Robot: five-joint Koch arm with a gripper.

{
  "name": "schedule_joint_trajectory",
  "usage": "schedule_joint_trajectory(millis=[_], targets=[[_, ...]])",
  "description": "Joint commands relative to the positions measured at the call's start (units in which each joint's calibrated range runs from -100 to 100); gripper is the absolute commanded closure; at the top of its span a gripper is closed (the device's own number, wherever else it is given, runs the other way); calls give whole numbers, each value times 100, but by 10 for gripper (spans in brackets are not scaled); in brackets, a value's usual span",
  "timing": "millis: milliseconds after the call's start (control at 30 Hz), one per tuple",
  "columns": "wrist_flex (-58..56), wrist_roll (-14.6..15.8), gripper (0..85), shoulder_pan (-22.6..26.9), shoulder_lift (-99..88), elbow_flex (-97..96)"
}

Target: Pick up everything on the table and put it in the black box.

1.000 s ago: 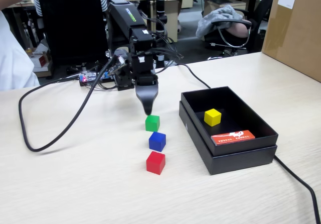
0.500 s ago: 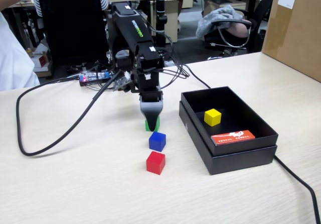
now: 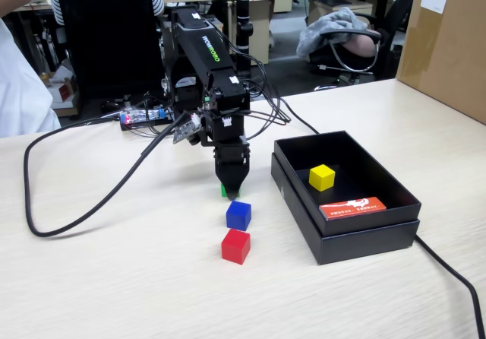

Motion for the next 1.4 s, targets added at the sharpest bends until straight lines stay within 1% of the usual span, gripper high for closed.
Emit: schedule_joint_trajectory(millis=[0, 33, 167, 267, 400, 433, 500, 533, 600, 667, 700, 767, 1000, 1133, 1200, 1333, 1367], targets=[[20, 34, 831, 24, -47, 237], [20, 34, 845, 24, -116, 228], [-92, 24, 846, 24, -919, 255], [-429, 15, 846, 63, -1734, 645], [-1034, -24, 846, 278, -2353, 1914], [-1069, -29, 845, 293, -2365, 2023], [-1172, -103, 845, 459, -2319, 2893], [-1172, -107, 846, 469, -2296, 2957], [-1172, -205, 846, 713, -1596, 4108], [-1172, -244, 845, 835, -1114, 4697], [-1172, -283, 845, 977, -276, 5450], [-1172, -288, 843, 1011, 435, 5849], [-1172, -269, 843, 977, 2500, 6574], [-1354, -254, 843, 943, 3051, 6556], [-1483, -166, 842, 928, 3349, 6384], [-1492, -151, 841, 933, 3499, 6121], [-1492, -151, 781, 938, 3499, 6003]])
